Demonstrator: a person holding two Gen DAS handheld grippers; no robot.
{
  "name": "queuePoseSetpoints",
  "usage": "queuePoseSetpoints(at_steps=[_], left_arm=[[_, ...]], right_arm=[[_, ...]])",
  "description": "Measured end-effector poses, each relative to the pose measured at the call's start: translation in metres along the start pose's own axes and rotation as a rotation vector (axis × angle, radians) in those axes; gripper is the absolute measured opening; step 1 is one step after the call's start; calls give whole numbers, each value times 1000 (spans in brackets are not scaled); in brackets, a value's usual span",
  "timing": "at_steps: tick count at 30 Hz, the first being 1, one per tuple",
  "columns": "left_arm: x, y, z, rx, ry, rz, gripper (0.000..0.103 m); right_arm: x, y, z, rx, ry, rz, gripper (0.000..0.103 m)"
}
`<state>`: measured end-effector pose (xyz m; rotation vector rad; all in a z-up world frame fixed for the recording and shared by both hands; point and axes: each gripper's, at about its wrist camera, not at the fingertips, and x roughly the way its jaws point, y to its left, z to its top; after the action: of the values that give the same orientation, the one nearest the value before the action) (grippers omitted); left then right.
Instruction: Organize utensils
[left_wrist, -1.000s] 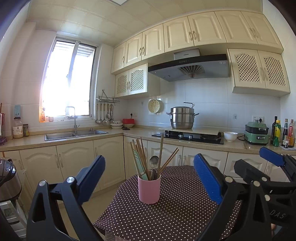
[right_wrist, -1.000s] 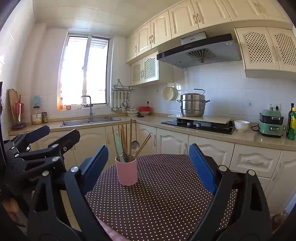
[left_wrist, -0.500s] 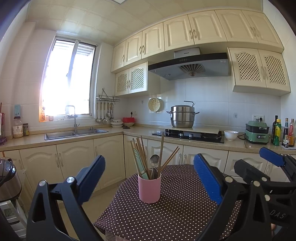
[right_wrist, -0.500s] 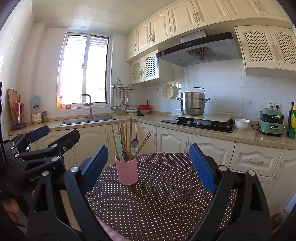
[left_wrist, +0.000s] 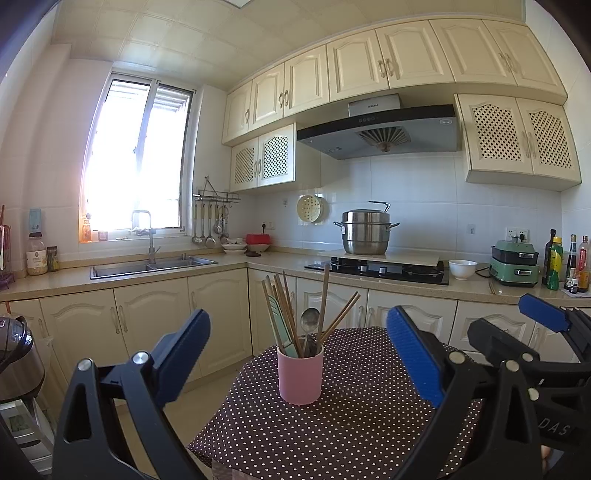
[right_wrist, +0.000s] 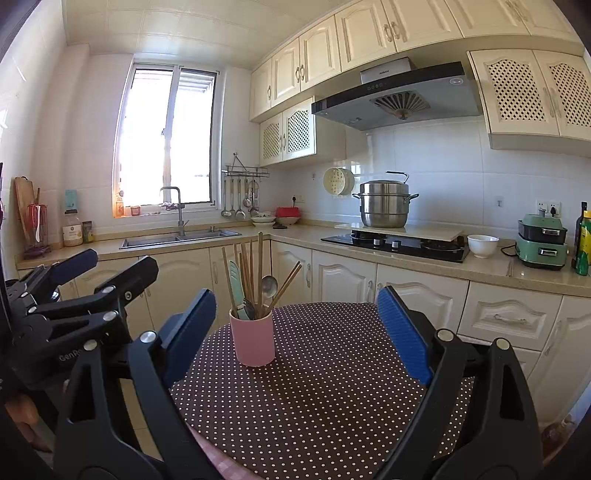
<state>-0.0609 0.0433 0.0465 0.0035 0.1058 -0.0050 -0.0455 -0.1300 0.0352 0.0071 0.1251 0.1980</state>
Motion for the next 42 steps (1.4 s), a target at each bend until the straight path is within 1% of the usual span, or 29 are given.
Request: queuePoseSetpoints(at_steps=[25,42], left_arm=[[1,4,0,-2,5,12,95],[12,0,1,6,18,37,95]], right_arm=[[4,2,0,5,13,5,88],[16,1,-5,12,28,12,88]])
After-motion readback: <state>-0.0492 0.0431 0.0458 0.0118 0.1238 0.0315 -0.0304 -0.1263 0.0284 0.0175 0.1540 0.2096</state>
